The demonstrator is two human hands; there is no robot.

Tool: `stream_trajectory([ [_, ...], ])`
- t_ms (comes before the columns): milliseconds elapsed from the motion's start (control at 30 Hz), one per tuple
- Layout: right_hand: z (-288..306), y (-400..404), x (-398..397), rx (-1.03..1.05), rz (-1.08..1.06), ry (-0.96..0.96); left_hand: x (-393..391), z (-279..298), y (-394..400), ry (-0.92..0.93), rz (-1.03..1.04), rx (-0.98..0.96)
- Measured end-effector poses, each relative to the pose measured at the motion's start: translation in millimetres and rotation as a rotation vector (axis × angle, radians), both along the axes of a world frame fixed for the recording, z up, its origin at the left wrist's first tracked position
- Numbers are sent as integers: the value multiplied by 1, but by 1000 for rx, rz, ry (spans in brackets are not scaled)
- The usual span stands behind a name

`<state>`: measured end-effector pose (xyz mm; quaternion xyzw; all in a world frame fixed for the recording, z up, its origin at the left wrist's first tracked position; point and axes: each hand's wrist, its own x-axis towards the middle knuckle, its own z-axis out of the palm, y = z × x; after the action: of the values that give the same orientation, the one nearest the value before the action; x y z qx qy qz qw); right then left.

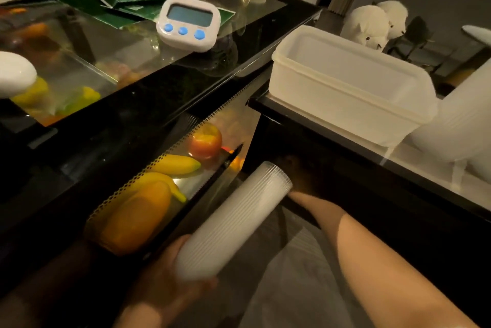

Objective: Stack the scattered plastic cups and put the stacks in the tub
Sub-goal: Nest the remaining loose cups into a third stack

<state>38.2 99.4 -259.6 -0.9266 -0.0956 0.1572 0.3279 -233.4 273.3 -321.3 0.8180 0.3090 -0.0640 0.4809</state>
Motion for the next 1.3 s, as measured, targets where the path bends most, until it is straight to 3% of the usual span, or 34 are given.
stream_trajectory([
  [67,9,-25,-7,-31,32,-36,6,15,1,44,-60,17],
  [200,18,-81,-17,259,-170,42,5,20,-2,81,-108,42],
  [367,39,-126,-29,634,-112,390,7,36,-6,34,-151,9],
  [433,42,-135,-30,570,-59,461,10,49,-9,34,-192,57],
  [500,45,-142,-31,505,-39,415,15,50,-10,58,-268,119],
  [633,48,-154,-33,463,-50,378,18,54,-19,65,-327,87],
  [800,48,-141,-51,441,104,426,25,67,-32,83,-371,57],
  [1033,39,-119,-60,538,-133,471,28,68,-35,58,-294,50],
  [1100,33,-111,-40,405,-323,313,30,66,-36,59,-261,45],
  [1167,25,-104,-26,129,-304,157,32,67,-35,71,-196,15],
  [1300,-26,-96,-6,-28,-136,312,30,73,-25,37,-99,14],
])
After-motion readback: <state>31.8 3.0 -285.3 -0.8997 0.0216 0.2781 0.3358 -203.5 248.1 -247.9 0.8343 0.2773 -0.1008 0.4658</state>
